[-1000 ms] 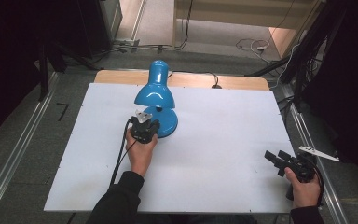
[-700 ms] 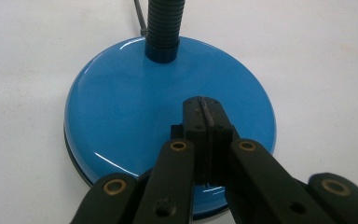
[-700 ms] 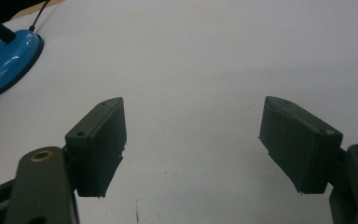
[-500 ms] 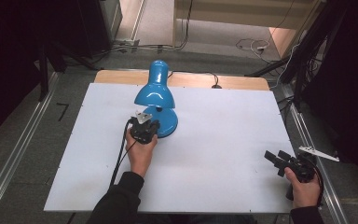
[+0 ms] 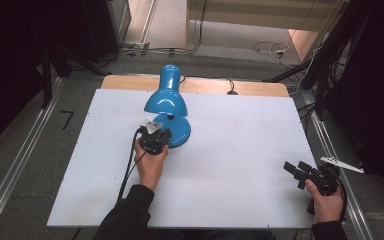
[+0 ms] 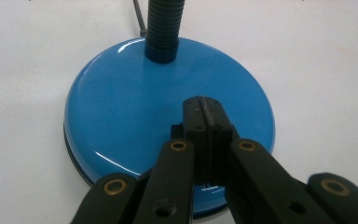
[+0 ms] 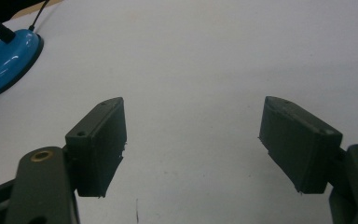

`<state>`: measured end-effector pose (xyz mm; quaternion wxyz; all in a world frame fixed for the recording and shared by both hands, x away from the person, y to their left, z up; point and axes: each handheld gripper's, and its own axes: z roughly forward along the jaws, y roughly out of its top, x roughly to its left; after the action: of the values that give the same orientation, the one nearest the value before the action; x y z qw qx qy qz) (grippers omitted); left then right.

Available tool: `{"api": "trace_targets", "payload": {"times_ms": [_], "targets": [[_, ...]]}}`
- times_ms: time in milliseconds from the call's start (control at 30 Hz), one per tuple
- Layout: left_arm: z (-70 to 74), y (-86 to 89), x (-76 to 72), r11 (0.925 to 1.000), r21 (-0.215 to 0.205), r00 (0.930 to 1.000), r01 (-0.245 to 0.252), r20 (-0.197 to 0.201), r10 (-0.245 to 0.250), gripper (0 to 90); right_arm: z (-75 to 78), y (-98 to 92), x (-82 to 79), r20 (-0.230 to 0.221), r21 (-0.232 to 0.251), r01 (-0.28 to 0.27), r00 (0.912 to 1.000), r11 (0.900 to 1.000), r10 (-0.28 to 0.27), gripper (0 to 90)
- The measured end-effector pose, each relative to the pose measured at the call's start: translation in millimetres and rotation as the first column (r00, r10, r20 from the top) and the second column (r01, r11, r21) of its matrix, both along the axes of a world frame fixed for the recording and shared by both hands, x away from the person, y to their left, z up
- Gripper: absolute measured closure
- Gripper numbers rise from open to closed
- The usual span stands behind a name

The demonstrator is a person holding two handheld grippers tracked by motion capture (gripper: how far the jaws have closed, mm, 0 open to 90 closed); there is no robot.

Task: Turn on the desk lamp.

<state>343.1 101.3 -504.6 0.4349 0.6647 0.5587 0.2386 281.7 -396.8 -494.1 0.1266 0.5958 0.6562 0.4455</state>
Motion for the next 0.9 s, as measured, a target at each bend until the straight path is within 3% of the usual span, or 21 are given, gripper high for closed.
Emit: {"api": "trace_targets", "payload": {"times_ms": [300,500,533,633,900], "targets": [[-1.7,1.0,-1.2,0.9999,-0.014,1.0000,0.001,0.008,-0.001,90.0,-0.1,-0.1,0.1,-0.002,0.000,0.000,1.0000,1.000,0.000,21.4],[-1.4,1.2,-2.0,1.0000,-0.007,0.9999,0.003,-0.012,-0.003,90.0,0.0,0.0,0.0,-0.002,-0.001,0.001,1.0000,1.000,-0.001,21.6],[-2.0,1.0,-2.8,0.9997,-0.024,0.9999,0.008,-0.009,-0.008,90.0,0.0,0.1,0.0,-0.002,-0.001,0.001,1.0000,1.000,-0.001,21.5],[-3.2,-0.9,-6.1,0.9998,-0.014,0.9999,0.011,0.007,-0.011,90.0,-0.1,0.1,0.0,-0.002,-0.004,-0.002,1.0000,1.000,0.002,21.5],[-1.9,3.4,-4.3,0.9972,-0.074,0.9997,-0.004,-0.024,0.002,90.0,-0.1,0.5,0.0,-0.004,-0.005,0.000,1.0000,1.000,0.000,21.6]]}}
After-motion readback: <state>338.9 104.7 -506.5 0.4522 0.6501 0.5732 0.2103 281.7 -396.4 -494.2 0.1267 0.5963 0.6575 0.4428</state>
